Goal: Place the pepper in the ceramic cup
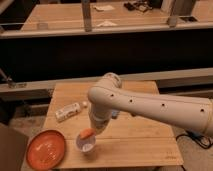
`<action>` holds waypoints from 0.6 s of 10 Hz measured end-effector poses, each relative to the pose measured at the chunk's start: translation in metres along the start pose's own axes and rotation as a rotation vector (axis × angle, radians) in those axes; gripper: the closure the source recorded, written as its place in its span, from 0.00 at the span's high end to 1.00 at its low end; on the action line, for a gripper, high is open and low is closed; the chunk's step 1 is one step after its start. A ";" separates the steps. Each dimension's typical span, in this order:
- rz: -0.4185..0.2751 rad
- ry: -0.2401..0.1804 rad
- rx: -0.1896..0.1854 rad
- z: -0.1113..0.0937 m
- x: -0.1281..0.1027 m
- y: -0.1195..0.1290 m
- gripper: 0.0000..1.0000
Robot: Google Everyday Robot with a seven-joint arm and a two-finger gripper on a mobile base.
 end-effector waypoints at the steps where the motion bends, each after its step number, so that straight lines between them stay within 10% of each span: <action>1: -0.003 0.000 0.000 0.000 0.000 0.000 0.01; 6: -0.014 0.001 0.005 0.000 -0.001 0.000 0.01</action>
